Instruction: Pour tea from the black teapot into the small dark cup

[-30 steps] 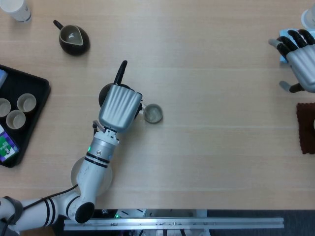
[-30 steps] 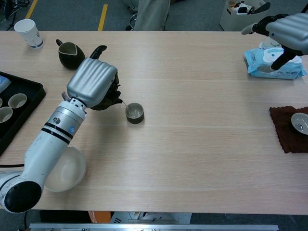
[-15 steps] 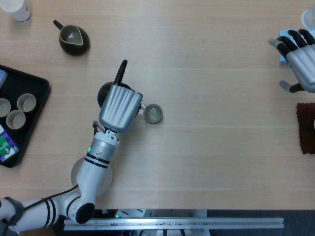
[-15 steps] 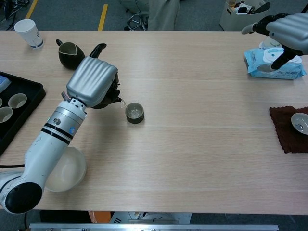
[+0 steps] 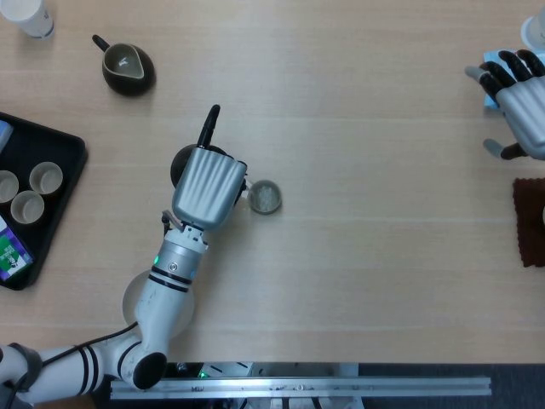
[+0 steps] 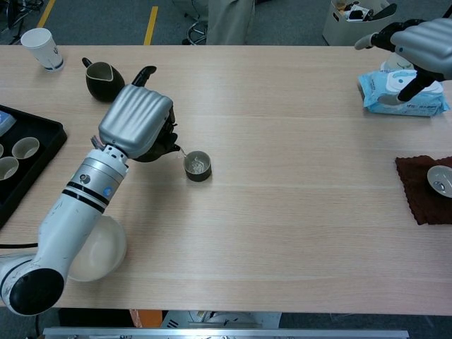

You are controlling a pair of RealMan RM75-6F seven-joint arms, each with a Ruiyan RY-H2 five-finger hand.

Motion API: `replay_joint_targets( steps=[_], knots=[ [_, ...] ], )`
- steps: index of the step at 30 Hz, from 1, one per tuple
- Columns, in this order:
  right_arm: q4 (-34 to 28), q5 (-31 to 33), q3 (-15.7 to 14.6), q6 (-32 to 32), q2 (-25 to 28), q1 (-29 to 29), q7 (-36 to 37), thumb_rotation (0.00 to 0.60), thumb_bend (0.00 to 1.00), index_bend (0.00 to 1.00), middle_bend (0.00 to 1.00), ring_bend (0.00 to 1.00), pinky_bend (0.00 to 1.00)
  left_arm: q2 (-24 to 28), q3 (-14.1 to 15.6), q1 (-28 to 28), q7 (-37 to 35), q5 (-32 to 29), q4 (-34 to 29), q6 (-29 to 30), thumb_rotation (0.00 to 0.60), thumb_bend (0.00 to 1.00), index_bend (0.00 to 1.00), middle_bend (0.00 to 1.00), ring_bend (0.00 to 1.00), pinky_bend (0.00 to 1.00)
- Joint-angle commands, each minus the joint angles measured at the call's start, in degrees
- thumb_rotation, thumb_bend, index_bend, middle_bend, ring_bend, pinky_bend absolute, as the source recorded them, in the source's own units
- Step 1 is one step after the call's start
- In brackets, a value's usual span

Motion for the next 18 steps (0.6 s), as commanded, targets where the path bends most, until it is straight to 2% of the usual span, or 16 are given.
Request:
replay_joint_targets(
  steps=[1,9,18],
  knots=[
    [0.1,0.0,0.1,0.1,0.0,0.0,0.0,0.6,0.21,0.12,0.15,0.02,0.07,0.1,-0.4,0.1,-1.2,-0.9,-0.8,-0.7,0.598,0.32,1.0,1.0,0.86,0.09],
    [0.1,0.6,0.4,0.3,0.0,-0.1,0.0,0.6,0.21,0.12,0.15,0.02,0.07,1.0,-3.1,0.7,-6.8,-6.7,-5.4,-4.0,0.6,0.32,1.0,1.0,0.86,0.09],
    [-0.1,1.0,0.6,0.3,-0.2,0.0,-0.3,0.6,0.21,0.12,0.15,0.02,0.07,3.5,-4.7,0.9,-13.5,-7.1,-6.6,-4.1,0.6,0.31,1.0,0.99,0.85,0.09]
  ],
)
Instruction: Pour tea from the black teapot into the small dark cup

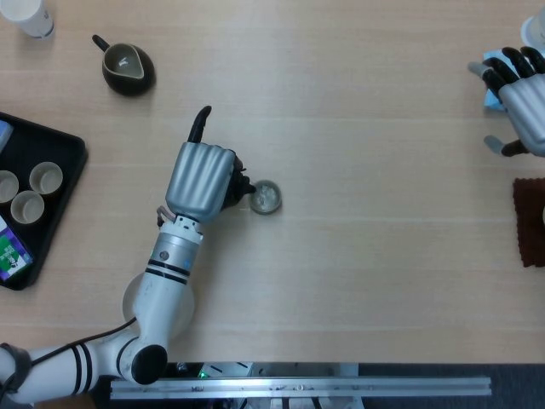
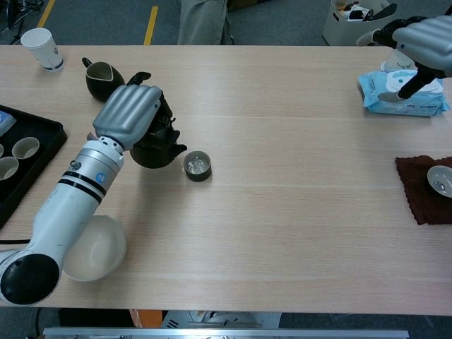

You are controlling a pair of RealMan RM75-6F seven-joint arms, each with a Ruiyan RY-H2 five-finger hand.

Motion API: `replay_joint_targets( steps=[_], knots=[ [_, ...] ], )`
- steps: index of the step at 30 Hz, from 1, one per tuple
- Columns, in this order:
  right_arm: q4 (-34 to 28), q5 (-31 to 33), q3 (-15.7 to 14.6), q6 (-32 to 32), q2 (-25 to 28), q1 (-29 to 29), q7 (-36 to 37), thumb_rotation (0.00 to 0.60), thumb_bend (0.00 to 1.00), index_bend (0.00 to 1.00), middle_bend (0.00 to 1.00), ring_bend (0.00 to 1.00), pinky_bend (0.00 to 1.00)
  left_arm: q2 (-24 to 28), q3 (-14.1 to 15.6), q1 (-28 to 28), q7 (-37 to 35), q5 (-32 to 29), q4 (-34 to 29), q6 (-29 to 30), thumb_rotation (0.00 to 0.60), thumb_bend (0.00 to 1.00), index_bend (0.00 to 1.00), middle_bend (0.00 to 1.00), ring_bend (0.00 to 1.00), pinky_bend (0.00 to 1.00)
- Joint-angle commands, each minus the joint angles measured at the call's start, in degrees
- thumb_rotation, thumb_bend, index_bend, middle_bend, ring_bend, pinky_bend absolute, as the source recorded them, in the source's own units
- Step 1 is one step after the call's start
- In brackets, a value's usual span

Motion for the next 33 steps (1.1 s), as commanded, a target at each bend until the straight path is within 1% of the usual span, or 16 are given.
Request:
replay_joint_targets(
  steps=[1,10,16,25,33],
  knots=[
    [-0.1,0.0,0.0,0.0,0.0,0.0,-0.1,0.6,0.21,0.12,0.15,0.02,0.07,1.3,-0.6,0.3,-3.8,0.3,-0.3,0.2,0.6,0.32,1.0,0.98,0.85,0.09],
    [-0.5,0.3,0.0,0.3,0.3,-0.2,-0.1,0.6,0.21,0.12,0.15,0.02,0.07,4.3,-0.9,1.1,-15.0,1.5,2.2,-0.6,0.6,0.32,1.0,0.95,0.81,0.09],
    [-0.8,0.3,-0.1,0.3,0.4,-0.4,-0.2,0.6,0.21,0.12,0.15,0.02,0.07,4.2,-0.8,1.1,-19.5,1.2,5.5,-1.5,0.6,0.31,1.0,0.93,0.79,0.09],
    [-0.9,0.5,-0.3,0.3,0.6,-0.6,-0.1,0.6,0.21,0.12,0.15,0.02,0.07,2.4,-0.5,0.8,-23.6,1.4,11.5,-2.0,0.6,0.32,0.98,0.9,0.76,0.09],
    [-0.6,0.6,-0.4,-0.1,0.4,-0.7,0.3,0.6,0.21,0.12,0.15,0.02,0.07,1.1,0.0,0.7,-25.1,1.2,15.2,-2.6,0.6,0.31,0.94,0.86,0.72,0.09]
  ],
)
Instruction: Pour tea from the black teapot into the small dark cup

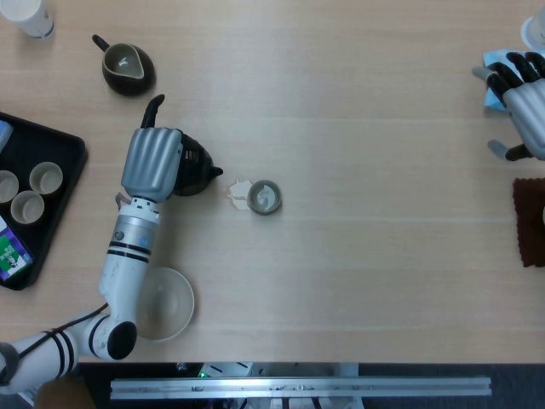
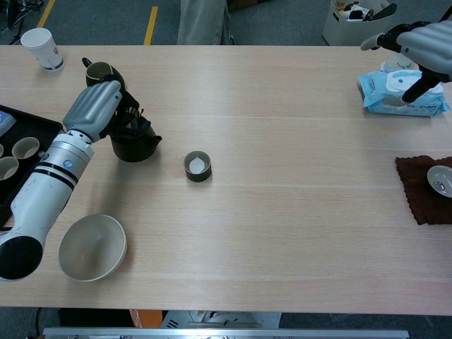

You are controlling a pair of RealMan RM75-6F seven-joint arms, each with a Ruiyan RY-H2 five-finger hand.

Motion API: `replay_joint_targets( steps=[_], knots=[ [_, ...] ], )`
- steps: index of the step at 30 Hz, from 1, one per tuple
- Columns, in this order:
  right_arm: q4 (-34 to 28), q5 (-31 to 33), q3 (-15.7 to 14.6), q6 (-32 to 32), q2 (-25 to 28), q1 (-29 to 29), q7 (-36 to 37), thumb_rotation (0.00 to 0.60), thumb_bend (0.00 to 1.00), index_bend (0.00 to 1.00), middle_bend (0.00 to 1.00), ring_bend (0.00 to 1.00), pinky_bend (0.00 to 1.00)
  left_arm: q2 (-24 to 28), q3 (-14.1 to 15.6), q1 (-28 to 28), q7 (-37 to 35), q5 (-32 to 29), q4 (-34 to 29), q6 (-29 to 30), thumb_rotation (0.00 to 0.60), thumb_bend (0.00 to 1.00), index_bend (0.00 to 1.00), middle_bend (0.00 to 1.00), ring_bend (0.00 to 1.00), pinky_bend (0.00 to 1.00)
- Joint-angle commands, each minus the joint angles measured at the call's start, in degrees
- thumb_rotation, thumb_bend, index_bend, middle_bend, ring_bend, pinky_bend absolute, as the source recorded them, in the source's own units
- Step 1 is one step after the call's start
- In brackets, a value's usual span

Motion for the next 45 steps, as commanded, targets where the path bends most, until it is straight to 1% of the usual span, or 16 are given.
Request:
replay_joint_targets(
  steps=[1,12,20,25,31,36,40,45],
  knots=[
    [0.1,0.0,0.0,-0.1,-0.1,0.0,0.1,0.6,0.21,0.12,0.15,0.02,0.07,-0.6,0.1,0.0,-0.4,-0.3,1.1,-0.3,0.6,0.31,0.94,0.86,0.72,0.09],
    [0.3,0.0,-0.1,-0.2,0.0,-0.2,0.5,0.6,0.21,0.12,0.15,0.02,0.07,-2.6,0.2,-0.3,-1.4,-1.4,4.6,-1.9,0.6,0.31,0.92,0.83,0.69,0.09],
    [0.6,-0.1,-0.3,-0.6,0.0,-0.4,0.7,0.6,0.21,0.12,0.15,0.02,0.07,-2.7,0.4,0.0,-1.2,-2.0,4.6,-2.4,0.6,0.31,0.89,0.82,0.67,0.09],
    [0.6,-0.3,-0.3,-0.7,0.1,-0.4,1.0,0.6,0.21,0.12,0.15,0.02,0.07,-1.9,0.3,0.2,0.4,-3.1,2.7,-3.1,0.6,0.31,0.81,0.78,0.63,0.09],
    [0.8,-0.4,-0.4,-0.9,0.2,-0.5,1.2,0.6,0.21,0.12,0.15,0.02,0.07,-0.5,0.0,0.5,2.4,-4.9,-0.7,-4.1,0.6,0.31,0.7,0.69,0.55,0.09],
    [0.9,-0.4,-0.4,-1.1,0.2,-0.5,1.4,0.6,0.21,0.12,0.15,0.02,0.07,0.8,-0.2,0.5,3.6,-6.5,-3.2,-5.2,0.597,0.31,0.61,0.63,0.51,0.09],
    [0.9,-0.4,-0.4,-1.1,0.2,-0.5,1.5,0.6,0.21,0.12,0.15,0.02,0.07,1.8,-0.7,0.5,4.4,-8.6,-5.4,-6.4,0.588,0.31,0.57,0.61,0.49,0.09],
    [0.8,-0.5,-0.3,-0.9,0.4,-0.6,1.5,0.6,0.21,0.12,0.15,0.02,0.07,2.4,-0.8,0.4,5.3,-9.5,-6.7,-6.4,0.558,0.31,0.53,0.59,0.47,0.09]
  ],
)
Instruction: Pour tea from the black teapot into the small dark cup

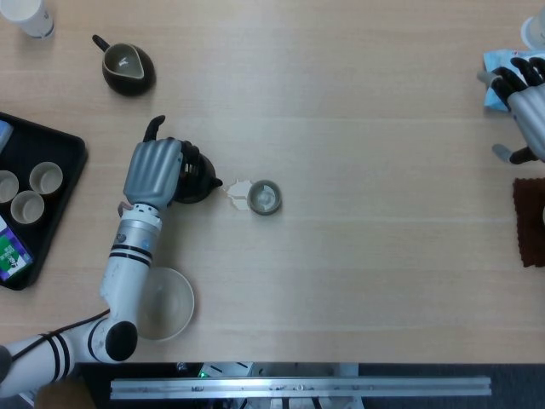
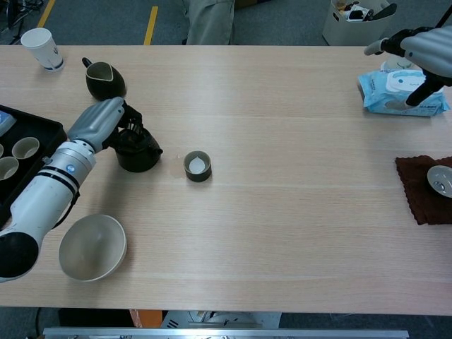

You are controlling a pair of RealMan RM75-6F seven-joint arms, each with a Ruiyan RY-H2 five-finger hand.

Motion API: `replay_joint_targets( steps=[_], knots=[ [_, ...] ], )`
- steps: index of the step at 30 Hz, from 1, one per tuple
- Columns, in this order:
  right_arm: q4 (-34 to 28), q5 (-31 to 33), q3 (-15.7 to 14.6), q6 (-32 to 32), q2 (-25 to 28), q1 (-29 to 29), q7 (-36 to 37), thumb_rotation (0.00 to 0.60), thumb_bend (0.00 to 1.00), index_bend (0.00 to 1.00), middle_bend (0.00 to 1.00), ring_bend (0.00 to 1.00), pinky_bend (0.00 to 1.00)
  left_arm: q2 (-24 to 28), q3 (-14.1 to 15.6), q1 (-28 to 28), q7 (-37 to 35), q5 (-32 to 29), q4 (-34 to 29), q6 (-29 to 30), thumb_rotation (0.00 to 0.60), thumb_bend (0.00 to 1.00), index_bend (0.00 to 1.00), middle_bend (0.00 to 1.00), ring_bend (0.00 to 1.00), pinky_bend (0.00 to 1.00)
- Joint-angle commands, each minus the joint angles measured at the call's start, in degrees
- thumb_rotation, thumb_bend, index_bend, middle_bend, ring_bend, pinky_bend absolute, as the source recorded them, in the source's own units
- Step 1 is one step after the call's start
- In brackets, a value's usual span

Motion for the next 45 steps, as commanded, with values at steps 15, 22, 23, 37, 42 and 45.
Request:
replay_joint_targets(
  steps=[15,22,23,37,42,45],
  knots=[
    [0.1,-0.1,0.1,0.0,0.1,-0.1,0.2,0.6,0.21,0.12,0.15,0.02,0.07,2.5,-0.1,-0.3,0.6,-1.1,-3.8,-0.2,0.488,0.31,0.39,0.43,0.3,0.08],
    [-0.1,-0.2,0.3,0.1,0.1,-0.1,0.3,0.6,0.21,0.12,0.15,0.02,0.07,5.3,0.4,-0.9,3.2,-2.4,-7.9,-1.4,0.39,0.31,0.27,0.28,0.15,0.07],
    [-0.1,-0.2,0.3,0.1,0.2,-0.1,0.4,0.6,0.21,0.12,0.15,0.02,0.07,5.7,0.5,-0.9,3.5,-2.5,-8.5,-1.5,0.381,0.31,0.26,0.26,0.13,0.07],
    [-1.1,-0.5,0.3,1.4,1.4,-1.2,1.1,0.6,0.21,0.12,0.15,0.02,0.07,9.5,2.1,-2.0,7.1,-2.0,-12.7,-1.1,0.316,0.29,0.2,0.16,0.05,0.02],
    [-1.3,-1.7,0.0,3.0,2.0,-2.6,2.3,0.6,0.21,0.12,0.15,0.02,0.07,10.9,2.5,-1.0,6.7,0.2,-14.0,1.9,0.498,0.29,0.2,0.16,0.05,0.02],
    [-1.5,-2.4,-0.1,4.7,2.3,-4.0,3.5,0.6,0.21,0.12,0.15,0.02,0.07,11.7,2.8,-0.1,7.5,1.9,-15.0,4.9,0.6,0.29,0.2,0.16,0.06,0.02]
  ],
)
